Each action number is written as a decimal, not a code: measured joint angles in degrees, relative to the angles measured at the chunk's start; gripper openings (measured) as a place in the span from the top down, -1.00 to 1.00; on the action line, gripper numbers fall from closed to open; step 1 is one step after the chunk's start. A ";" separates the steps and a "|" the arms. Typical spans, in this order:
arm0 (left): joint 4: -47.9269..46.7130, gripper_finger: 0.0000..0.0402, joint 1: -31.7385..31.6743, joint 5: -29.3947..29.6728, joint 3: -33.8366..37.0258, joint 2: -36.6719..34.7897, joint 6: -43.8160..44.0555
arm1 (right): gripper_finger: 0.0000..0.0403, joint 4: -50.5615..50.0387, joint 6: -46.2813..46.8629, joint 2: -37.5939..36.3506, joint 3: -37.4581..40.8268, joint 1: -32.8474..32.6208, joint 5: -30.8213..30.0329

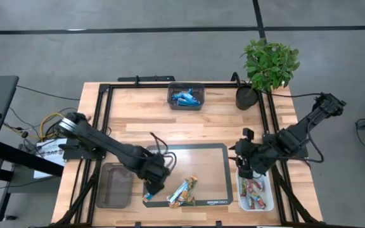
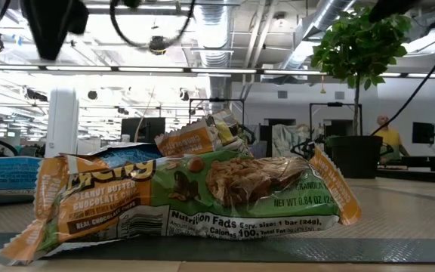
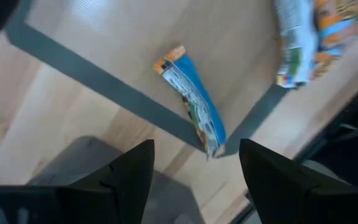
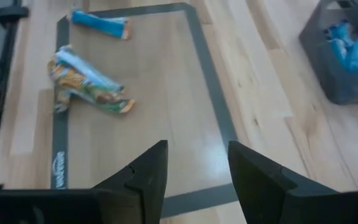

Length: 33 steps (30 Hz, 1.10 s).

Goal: Pick and place Granola Bars by type
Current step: Put the orange granola bar into the bottom black bin

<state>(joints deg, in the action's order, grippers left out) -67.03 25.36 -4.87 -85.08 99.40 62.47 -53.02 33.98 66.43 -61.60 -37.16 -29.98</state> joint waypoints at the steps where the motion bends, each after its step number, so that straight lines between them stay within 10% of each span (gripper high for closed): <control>1: 0.50 -0.14 0.12 -0.42 0.00 1.51 -0.04 | 0.20 0.13 -0.01 0.00 0.00 0.54 0.01; 12: 7.33 -0.14 1.43 -0.47 0.02 13.40 3.15 | 0.22 4.21 -0.13 -0.09 0.00 1.31 2.62; 33: 15.54 0.08 3.02 -5.02 7.88 14.00 10.02 | 0.34 7.07 -0.05 -0.11 0.00 1.29 4.51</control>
<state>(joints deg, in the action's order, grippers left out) -51.50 28.38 -9.89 -77.20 113.40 72.49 -45.95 33.94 66.32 -61.60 -35.88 -25.47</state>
